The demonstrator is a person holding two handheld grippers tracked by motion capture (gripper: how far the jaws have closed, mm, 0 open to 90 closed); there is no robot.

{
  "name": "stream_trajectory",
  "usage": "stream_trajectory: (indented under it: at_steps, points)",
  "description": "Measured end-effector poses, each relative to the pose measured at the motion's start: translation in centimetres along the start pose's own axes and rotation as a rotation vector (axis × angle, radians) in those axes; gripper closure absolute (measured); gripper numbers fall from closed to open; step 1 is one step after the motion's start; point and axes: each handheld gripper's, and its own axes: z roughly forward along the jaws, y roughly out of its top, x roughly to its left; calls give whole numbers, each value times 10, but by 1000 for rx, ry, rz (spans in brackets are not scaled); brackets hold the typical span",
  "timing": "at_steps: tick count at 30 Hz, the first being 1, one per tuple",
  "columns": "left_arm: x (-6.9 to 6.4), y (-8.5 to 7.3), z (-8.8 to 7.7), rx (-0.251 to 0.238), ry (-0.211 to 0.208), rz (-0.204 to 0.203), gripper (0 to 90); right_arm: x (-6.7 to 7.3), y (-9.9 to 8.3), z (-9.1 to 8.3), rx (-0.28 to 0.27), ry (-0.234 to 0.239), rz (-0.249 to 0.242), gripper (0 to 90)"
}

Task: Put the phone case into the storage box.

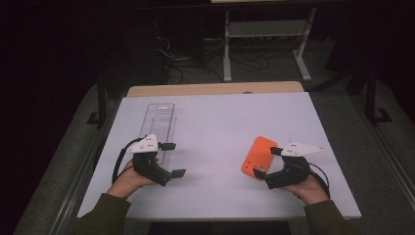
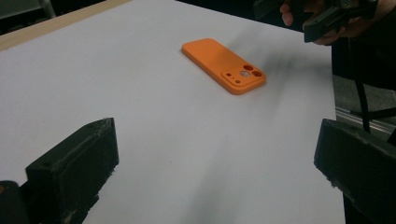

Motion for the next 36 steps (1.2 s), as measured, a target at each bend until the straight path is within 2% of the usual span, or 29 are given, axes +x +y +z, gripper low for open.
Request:
stream_trajectory:
  at_steps: [5,12,14,15,18,19,21,23,25,31,32,33,36]
  points:
    - [-4,2,3,-5,-3,-7,0,-2,0,0,1,-4,-3,0]
    - [-12,5,14,10,-25,9,0,-6,-1,-1,19,-25,4,0]
    - [-13,5,16,31,-33,27,0,-10,-2,-2,35,-54,-7,34]
    - [-14,5,17,25,-38,19,0,-10,-2,-2,35,-54,-7,34]
    - [-15,5,20,32,-40,24,0,-16,-4,-3,60,-75,2,65]
    - [-17,6,22,39,-46,37,0,-20,-6,-4,76,-84,19,92]
    - [-18,6,23,39,-52,30,0,-22,-6,-4,79,-89,18,111]
    - [-20,5,25,45,-56,39,0,-25,-8,-4,101,-108,32,165]
    - [-22,5,27,35,-63,24,0,-27,-8,-4,114,-112,39,231]
    - [-23,5,30,36,-65,25,0,-31,-12,-1,182,-130,58,507]
    - [-23,5,30,39,-67,34,0,-31,-12,-1,182,-130,58,507]
    - [-23,4,31,36,-70,24,0,-33,-13,0,207,-131,66,613]
    - [-23,3,31,44,-71,32,0,-34,-17,4,241,-121,78,756]
